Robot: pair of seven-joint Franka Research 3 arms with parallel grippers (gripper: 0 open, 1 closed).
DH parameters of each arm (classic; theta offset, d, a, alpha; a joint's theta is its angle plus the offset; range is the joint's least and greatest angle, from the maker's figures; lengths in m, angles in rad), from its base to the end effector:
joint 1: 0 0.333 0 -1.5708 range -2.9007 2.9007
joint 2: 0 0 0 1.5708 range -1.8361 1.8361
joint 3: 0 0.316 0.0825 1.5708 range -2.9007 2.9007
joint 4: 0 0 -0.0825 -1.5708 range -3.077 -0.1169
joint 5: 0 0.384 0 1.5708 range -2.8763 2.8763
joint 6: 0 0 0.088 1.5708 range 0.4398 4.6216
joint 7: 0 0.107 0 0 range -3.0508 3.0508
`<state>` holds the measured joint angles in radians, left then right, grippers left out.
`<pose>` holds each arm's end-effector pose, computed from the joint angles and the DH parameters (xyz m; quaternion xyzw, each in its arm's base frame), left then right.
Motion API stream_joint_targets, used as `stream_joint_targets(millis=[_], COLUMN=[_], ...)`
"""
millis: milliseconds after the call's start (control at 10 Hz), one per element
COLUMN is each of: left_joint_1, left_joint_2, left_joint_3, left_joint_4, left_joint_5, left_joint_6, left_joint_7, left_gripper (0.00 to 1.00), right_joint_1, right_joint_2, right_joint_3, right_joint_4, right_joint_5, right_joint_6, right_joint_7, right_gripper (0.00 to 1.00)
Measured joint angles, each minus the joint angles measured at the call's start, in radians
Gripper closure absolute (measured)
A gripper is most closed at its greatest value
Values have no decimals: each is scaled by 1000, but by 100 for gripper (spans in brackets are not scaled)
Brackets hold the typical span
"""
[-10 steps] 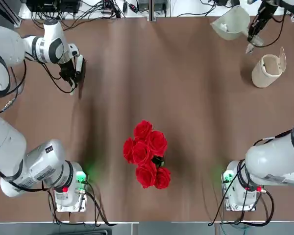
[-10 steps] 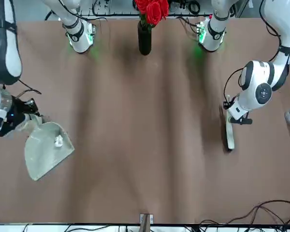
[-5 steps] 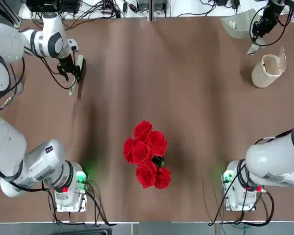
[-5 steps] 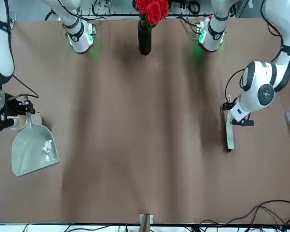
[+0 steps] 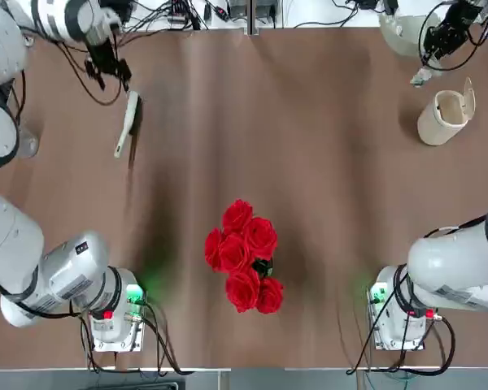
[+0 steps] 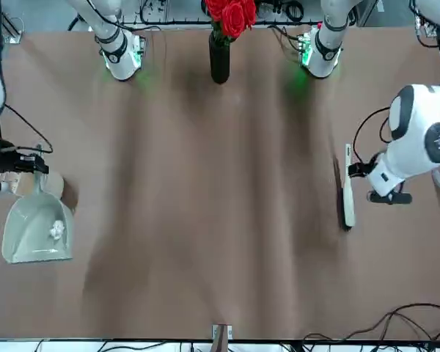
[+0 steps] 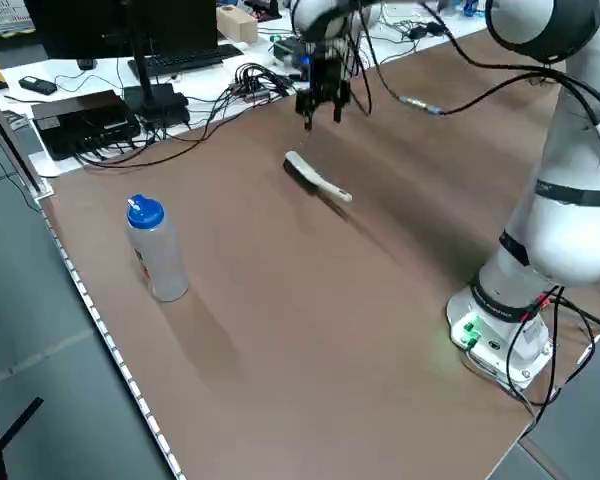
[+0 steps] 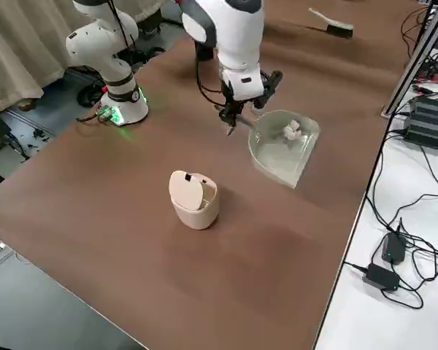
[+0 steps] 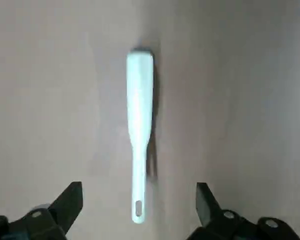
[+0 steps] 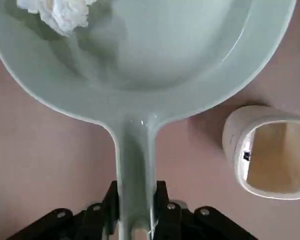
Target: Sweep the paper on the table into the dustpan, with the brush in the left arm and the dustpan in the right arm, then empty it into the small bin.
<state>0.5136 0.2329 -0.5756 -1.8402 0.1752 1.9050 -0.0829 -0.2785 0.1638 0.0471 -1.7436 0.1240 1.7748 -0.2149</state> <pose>0.5968 -0.0072 0.4092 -0.9976 0.0215 0.0619 0.0220 0.5822 -0.1276 0.4655 -0.9955 0.0248 0.0504 0.0766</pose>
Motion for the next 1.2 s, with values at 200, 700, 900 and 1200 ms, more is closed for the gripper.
stream_joint_targets(millis=[200, 700, 900, 1200], left_joint_1=[5, -1, -48, -286], left_joint_2=[-47, -70, -101, -169], left_joint_3=[1, -15, 21, 242], left_joint_4=[113, 353, 378, 371], left_joint_5=[-27, -113, -114, -121], left_joint_6=[-119, -357, -374, -386], left_joint_7=[0, 7, 7, 4], left_gripper=[0, 0, 0, 0], right_joint_1=[-5, 33, 33, 32], right_joint_2=[-38, -188, -192, -192], right_joint_3=[2, 21, 19, 17], right_joint_4=[-20, -206, -222, -221], right_joint_5=[11, 14, 14, 14], right_joint_6=[-9, 23, 41, 68], right_joint_7=[121, 433, 474, 500], right_gripper=[67, 67, 67, 67])
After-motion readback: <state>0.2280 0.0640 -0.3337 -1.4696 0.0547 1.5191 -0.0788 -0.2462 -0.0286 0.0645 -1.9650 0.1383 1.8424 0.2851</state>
